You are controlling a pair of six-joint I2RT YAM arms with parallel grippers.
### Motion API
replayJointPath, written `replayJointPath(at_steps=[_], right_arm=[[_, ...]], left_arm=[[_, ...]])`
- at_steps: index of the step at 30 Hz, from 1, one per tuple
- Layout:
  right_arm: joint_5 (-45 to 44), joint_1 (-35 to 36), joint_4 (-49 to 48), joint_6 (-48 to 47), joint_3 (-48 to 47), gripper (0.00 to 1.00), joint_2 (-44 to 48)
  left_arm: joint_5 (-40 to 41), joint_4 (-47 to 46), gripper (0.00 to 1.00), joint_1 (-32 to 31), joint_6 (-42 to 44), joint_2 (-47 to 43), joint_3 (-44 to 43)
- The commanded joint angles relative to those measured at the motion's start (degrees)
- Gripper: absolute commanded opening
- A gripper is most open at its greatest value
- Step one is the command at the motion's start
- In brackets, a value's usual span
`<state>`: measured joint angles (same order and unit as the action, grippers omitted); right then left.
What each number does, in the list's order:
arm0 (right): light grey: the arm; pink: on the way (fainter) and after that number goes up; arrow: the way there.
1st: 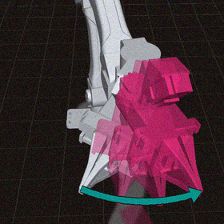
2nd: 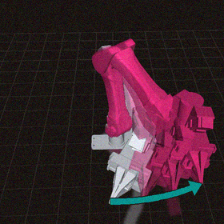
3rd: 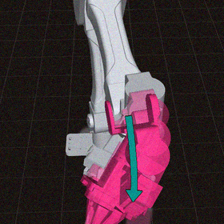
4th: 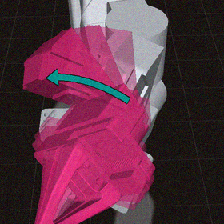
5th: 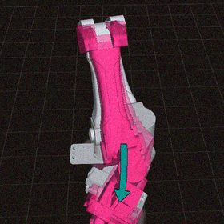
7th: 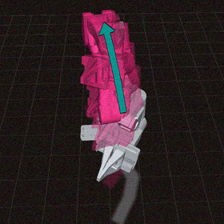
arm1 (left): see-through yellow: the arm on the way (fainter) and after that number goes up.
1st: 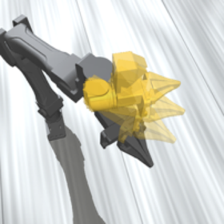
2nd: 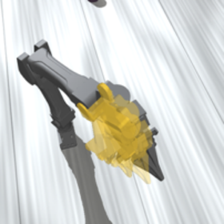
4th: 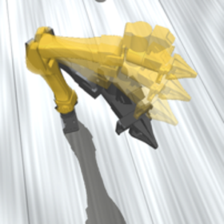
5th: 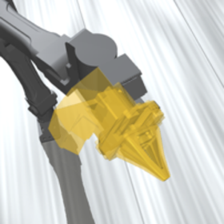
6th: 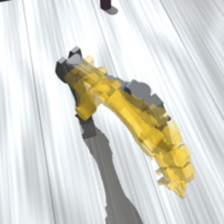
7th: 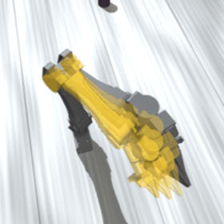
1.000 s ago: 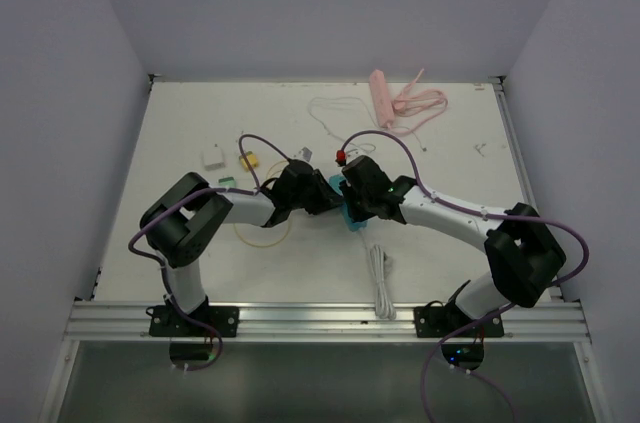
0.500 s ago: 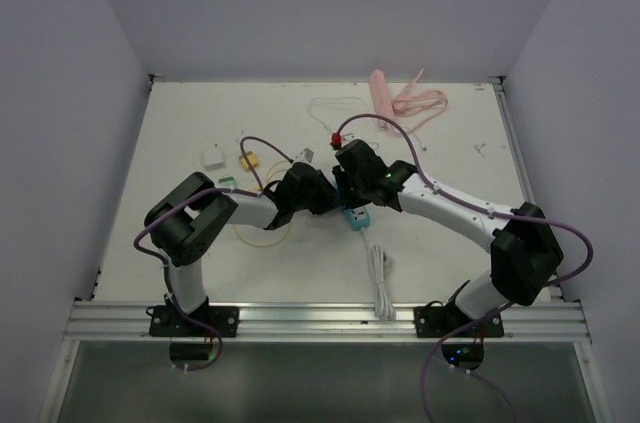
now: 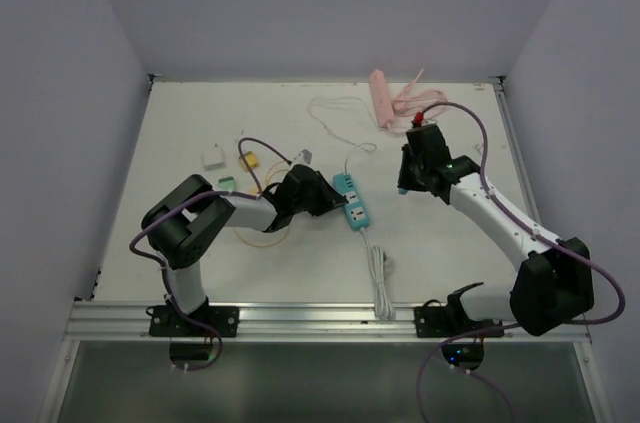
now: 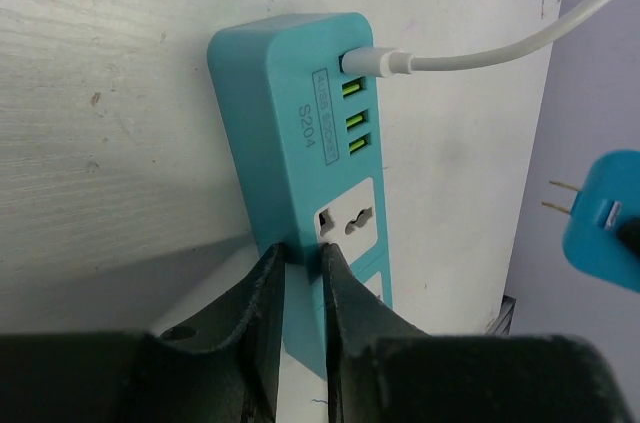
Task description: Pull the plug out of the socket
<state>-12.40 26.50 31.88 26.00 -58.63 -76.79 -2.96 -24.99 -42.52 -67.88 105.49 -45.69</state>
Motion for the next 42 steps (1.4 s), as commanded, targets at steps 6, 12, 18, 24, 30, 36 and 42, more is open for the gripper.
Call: replayJointPath(at_steps=[6, 12, 18, 24, 30, 36, 42], right_arm=[[19.0, -19.5, -13.0, 5.6, 11.2, 0.07, -0.1], [31.0, -29.8, -23.8, 8.8, 16.3, 0.08, -5.7], [30.3, -34.5, -23.1, 9.9, 17.1, 0.38, -8.1], [22.7, -34.4, -16.8, 6.5, 16.9, 0.82, -1.7], [22.1, -34.1, -12.9, 3.8, 16.8, 0.89, 5.4], [21.8, -22.5, -11.0, -2.3, 15.0, 0.88, 9.6], [17.8, -5.5, -11.6, -6.2, 14.2, 0.88, 7.5]], left_arm=[[5.6, 14.9, 0.08, -0.4, 6.2, -1.1, 4.2], [5.9, 15.9, 0.18, -0.4, 7.8, -3.9, 3.3], [6.1, 15.8, 0.42, -0.4, 8.9, -7.8, 3.4], [7.5, 16.7, 0.65, -0.4, 9.7, -13.4, 3.3], [8.8, 18.1, 0.82, -0.4, 9.8, -19.3, 4.1], [10.2, 18.6, 0.94, 0.3, 9.3, -26.5, 8.1], [8.2, 18.5, 0.95, 3.8, 8.4, -34.2, 15.2]])
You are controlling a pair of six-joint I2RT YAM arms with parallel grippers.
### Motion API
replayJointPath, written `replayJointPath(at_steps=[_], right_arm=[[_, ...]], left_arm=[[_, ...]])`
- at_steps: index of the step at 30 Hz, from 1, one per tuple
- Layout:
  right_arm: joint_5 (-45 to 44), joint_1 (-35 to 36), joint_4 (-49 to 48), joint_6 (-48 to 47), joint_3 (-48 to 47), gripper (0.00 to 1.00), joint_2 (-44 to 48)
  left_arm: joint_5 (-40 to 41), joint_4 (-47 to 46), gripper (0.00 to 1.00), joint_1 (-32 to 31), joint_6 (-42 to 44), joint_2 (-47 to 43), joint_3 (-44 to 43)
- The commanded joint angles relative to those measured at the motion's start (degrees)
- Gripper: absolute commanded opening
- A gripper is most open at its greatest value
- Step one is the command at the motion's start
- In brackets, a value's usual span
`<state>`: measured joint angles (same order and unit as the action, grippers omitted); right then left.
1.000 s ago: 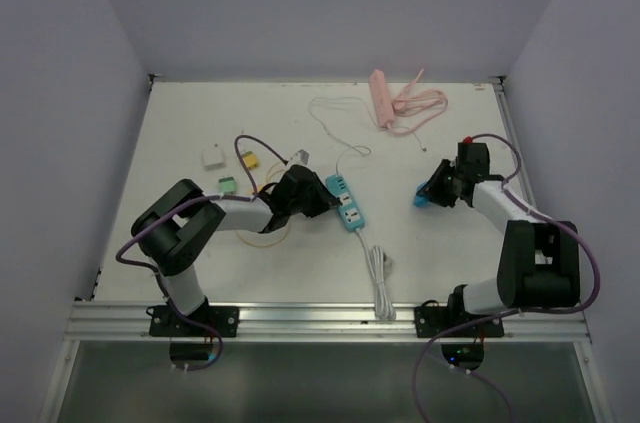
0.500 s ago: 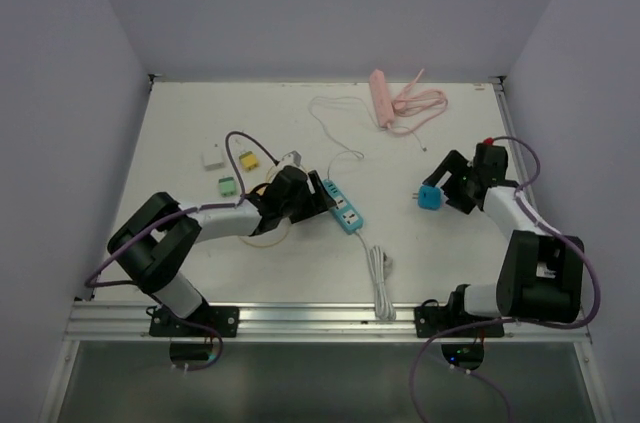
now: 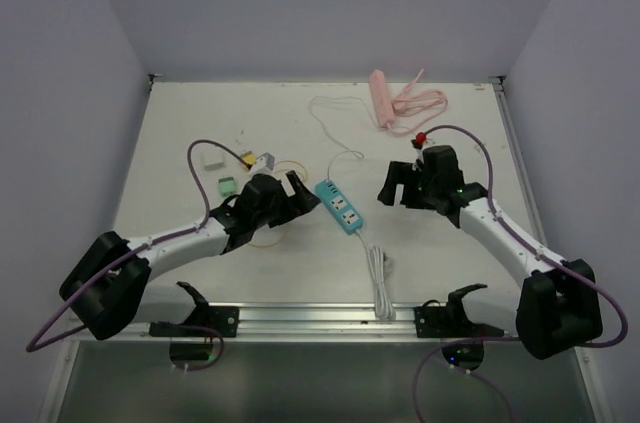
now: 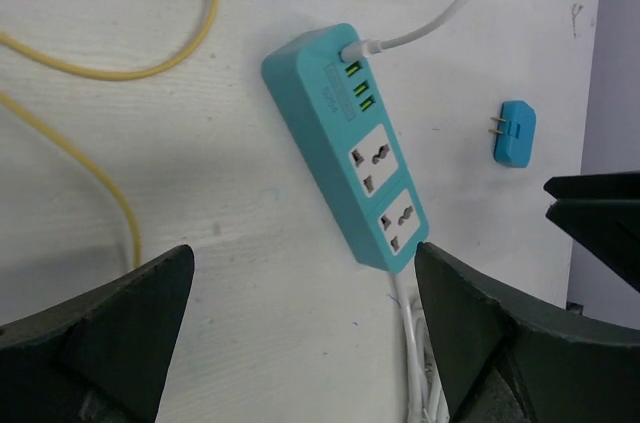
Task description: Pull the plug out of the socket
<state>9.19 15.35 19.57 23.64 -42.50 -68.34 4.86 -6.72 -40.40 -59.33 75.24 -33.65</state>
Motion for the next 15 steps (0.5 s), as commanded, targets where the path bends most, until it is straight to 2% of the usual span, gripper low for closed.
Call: replayJointPath(at_steps=[1, 9, 15], right_arm=[[-4.4, 7.3, 0.3, -4.5, -1.7, 0.88, -1.3], [-10.9, 22.9, -1.6, -6.2, -2.4, 0.88, -8.6], [-16.7, 29.5, -2.1, -6.9, -4.5, 0.87, -14.2]], left_arm=[[-0.4, 0.0, 0.95, 2.8, -0.3, -5.0, 4.3], [-1.2, 4.3, 0.96, 6.7, 0.1, -19.7, 14.1], [-0.8, 6.6, 0.96, 7.2, -0.4, -25.7, 17.8]])
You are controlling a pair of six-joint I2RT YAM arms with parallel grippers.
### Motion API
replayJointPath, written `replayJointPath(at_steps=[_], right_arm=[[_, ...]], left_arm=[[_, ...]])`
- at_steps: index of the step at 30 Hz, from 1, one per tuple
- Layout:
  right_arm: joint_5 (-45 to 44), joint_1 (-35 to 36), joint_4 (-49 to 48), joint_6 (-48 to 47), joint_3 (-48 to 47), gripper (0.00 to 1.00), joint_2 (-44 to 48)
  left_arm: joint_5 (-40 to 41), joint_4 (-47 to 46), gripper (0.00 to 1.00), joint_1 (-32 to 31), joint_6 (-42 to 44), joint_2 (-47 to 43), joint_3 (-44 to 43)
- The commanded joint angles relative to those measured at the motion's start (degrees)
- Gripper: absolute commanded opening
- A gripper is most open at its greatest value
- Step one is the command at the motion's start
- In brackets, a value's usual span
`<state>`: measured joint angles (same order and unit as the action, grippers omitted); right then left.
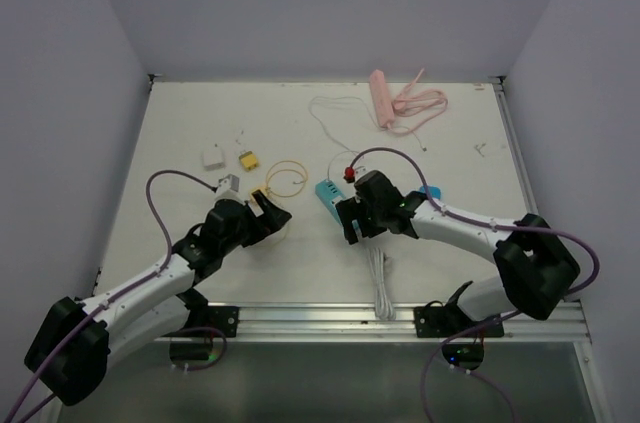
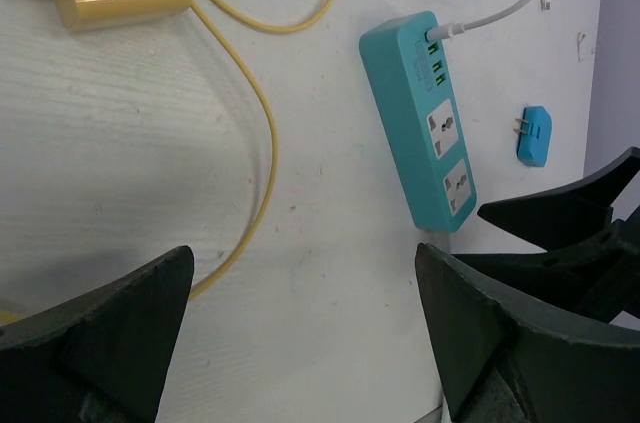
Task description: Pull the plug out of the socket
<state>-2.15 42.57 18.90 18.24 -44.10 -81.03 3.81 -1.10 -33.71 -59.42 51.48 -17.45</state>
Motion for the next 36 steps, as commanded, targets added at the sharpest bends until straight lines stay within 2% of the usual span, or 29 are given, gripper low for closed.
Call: replayJointPath(at_steps=[1, 8, 19, 22, 23, 25, 26, 29, 32, 36], right_arm=[[-5.8, 2.8, -1.6, -1.4, -3.1, 0.86, -3.0], [-10.1, 4.5, -4.0, -1.1, -4.0, 0.82, -7.6], [-7.6, 4.7, -8.4, -0.9, -4.8, 0.75, -11.4], [-7.5, 4.6, -9.1, -0.7, -4.9, 0.59, -11.7], [-7.4, 4.7, -9.2, -0.4, -4.7, 0.47, -11.7], [-6.8, 4.6, -9.8, 0.6, -3.9, 0.35, -11.3], [-5.9, 4.7, -10.0, 1.1, -3.7, 0.23, -11.3], [-2.7, 4.7, -12.0, 4.0, -1.6, 0.08, -10.2], [0.0, 4.7, -16.6, 8.9, 0.8, 0.0, -8.1], [1.9, 4.6, -23.3, 18.2, 5.7, 0.0, -6.1]], left_arm=[[0.0, 1.0, 0.96, 0.5, -0.5, -2.3, 2.0], [-1.0, 0.8, 0.95, 0.5, -1.2, -2.2, 3.5], [-3.3, -3.5, 0.95, 0.5, -1.8, 1.0, 4.9], [-3.5, -4.5, 0.95, 0.5, -1.8, 1.6, 5.1], [-3.5, -4.9, 0.95, 0.5, -1.8, 1.8, 5.1], [-5.1, -5.7, 0.95, 0.5, -2.0, 2.0, 5.2], [-5.2, -5.9, 0.95, 0.5, -2.3, 1.9, 5.3], [-6.3, -8.4, 0.95, 0.5, -3.9, 1.6, 6.2], [-6.8, -10.8, 0.95, 0.5, -6.0, 1.9, 6.6], [-6.4, -13.6, 0.95, 0.1, -8.9, 3.6, 6.1]])
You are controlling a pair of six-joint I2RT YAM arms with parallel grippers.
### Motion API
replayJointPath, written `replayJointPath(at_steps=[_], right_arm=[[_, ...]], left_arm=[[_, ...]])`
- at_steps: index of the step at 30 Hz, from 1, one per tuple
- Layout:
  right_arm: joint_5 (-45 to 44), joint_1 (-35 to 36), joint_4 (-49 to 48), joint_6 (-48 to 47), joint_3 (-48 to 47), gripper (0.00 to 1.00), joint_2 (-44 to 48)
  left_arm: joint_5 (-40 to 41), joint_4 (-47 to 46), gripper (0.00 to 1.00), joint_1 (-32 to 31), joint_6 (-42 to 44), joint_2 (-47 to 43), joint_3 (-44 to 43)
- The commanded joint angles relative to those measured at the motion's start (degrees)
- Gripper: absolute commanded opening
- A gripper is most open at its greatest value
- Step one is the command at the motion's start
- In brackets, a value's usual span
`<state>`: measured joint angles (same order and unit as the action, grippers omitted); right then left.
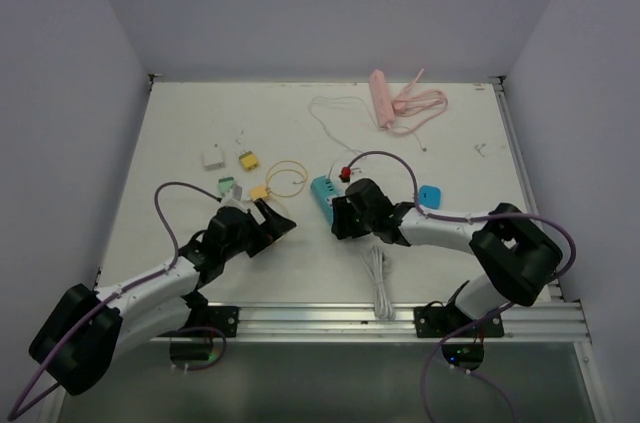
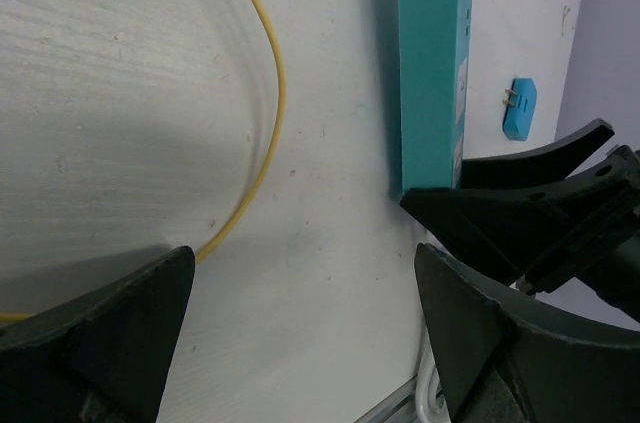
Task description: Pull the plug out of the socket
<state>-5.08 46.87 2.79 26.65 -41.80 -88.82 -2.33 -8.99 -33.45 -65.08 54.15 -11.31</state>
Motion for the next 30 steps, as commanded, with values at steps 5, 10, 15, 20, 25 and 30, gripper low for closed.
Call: replayJointPath(at_steps=[5, 10, 15, 20, 25, 30], right_arm=[[4.8, 0.3, -12.4, 16.1, 7.6, 0.0, 3.3], [6.5, 0.4, -16.1, 19.7, 10.1, 0.0, 4.2], [9.2, 0.4, -18.9, 21.8, 11.9, 0.0, 3.1], [9.5, 0.4, -20.5, 23.1, 13.0, 0.0, 2.6], [8.7, 0.4, -19.9, 23.0, 12.9, 0.0, 2.6], [8.9, 0.4, -19.7, 22.9, 12.6, 0.0, 1.8]], left_arm=[[4.9, -8.0, 0.94, -3.2, -5.1, 6.4, -3.9], [6.6, -12.5, 0.91, -6.1, -5.5, 15.3, -9.1], [8.3, -15.2, 0.89, -7.7, -3.8, 22.2, -14.5], [7.8, -16.2, 0.84, -8.6, -3.6, 28.8, -18.3], [7.6, -16.0, 0.75, -9.1, -4.0, 32.7, -19.1], [8.2, -15.2, 0.71, -9.8, -2.9, 34.8, -20.5]])
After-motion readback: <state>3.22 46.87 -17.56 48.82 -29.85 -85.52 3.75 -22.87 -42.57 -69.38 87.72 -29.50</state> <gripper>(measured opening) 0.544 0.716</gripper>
